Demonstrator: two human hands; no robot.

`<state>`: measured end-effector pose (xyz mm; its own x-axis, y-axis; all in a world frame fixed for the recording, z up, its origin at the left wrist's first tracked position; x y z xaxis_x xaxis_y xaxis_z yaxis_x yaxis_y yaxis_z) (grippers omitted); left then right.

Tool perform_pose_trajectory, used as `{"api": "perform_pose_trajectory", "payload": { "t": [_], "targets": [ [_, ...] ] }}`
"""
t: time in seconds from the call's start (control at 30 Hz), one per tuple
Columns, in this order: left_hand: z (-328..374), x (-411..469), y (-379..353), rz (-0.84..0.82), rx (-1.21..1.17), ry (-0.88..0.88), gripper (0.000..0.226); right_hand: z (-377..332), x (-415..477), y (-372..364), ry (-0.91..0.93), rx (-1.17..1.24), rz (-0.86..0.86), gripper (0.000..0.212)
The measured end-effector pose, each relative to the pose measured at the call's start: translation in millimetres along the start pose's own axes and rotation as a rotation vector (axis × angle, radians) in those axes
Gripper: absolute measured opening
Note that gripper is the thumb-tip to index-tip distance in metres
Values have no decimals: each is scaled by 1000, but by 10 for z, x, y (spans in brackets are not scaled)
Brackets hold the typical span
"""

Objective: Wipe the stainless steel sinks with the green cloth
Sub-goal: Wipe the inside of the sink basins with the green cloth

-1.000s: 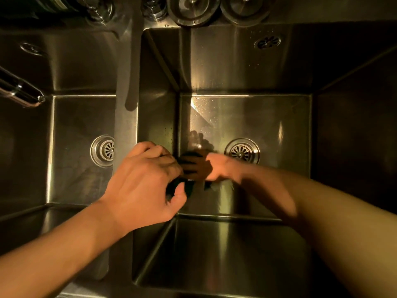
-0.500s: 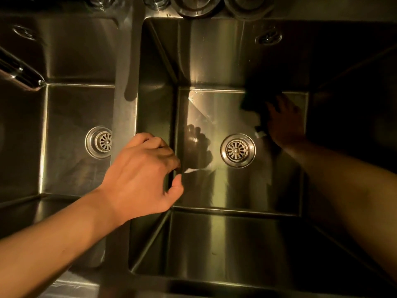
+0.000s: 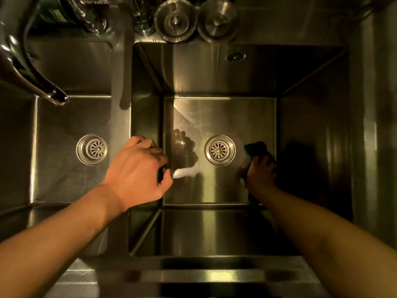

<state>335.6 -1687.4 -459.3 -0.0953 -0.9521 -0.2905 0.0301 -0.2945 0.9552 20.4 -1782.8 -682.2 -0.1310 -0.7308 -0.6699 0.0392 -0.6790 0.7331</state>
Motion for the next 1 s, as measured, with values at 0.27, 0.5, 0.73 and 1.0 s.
{"api": "perform_pose_trajectory", "payload": {
  "t": [0.27, 0.5, 0.73, 1.0],
  "targets": [
    [19, 5, 4, -14, 39, -7, 40, -633, -552, -351, 250, 43, -195, 47],
    [26, -6, 22, -6, 37, -9, 40, -1416, -1126, -426, 613, 200, -505, 56],
    [42, -27, 59, 2, 16, -34, 39, -1343, -1682, -256, 804, 9, -431, 48],
    [43, -78, 128, 66, -17, -48, 39, -675, -1990, 805, 718, 378, -154, 39]
  ]
}}
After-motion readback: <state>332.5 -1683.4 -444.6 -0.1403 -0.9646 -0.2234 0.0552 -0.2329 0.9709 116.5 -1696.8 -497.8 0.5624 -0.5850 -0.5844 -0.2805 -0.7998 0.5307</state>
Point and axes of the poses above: each hand's wrist, its own x-axis towards the middle knuckle, its own y-axis out of the back of the hand, z = x × y, the point moved 5 cm from there along x, towards the middle knuckle, and after that the axes turned 4 degrees about x, right-handed, at the moved point
